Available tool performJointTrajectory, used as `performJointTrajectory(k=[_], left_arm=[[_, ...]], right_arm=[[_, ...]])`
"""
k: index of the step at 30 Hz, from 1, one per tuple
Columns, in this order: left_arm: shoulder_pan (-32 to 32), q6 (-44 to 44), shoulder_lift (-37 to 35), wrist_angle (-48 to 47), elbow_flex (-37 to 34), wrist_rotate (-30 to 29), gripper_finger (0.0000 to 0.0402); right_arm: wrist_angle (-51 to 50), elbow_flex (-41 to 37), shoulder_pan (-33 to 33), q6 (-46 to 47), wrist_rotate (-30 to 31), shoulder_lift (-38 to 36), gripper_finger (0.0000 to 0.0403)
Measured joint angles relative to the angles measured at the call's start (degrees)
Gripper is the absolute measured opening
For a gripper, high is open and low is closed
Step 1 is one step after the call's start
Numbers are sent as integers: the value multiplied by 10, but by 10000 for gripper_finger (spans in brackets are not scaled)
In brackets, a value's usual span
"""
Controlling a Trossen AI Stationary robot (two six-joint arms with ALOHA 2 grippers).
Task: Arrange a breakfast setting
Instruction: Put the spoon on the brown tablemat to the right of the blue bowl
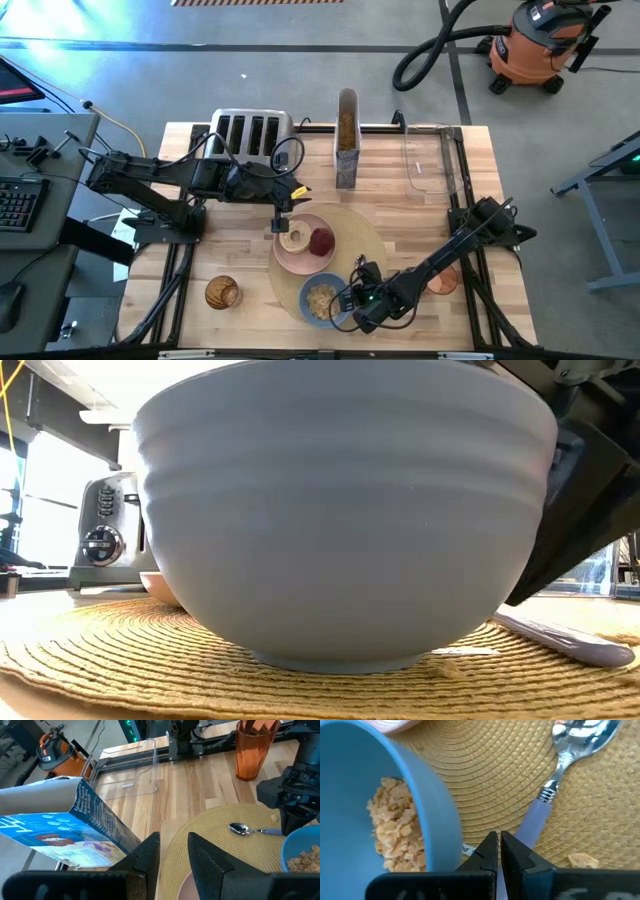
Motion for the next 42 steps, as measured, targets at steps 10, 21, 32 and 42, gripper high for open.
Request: performJointTrajectory(k=[10, 21, 32, 42], left_arm=[[0, 0, 0, 0, 0, 0, 90], [0, 0, 0, 0, 0, 0, 90], [0, 0, 0, 0, 0, 0, 90], [0, 0, 0, 0, 0, 0, 90]], right_arm=[[-2, 0, 0, 1, -4, 1, 0], [-6, 0, 0, 4, -4, 5, 0], [-2, 0, 0, 4, -5, 11, 0], [-7, 0, 0, 4, -13, 12, 0]])
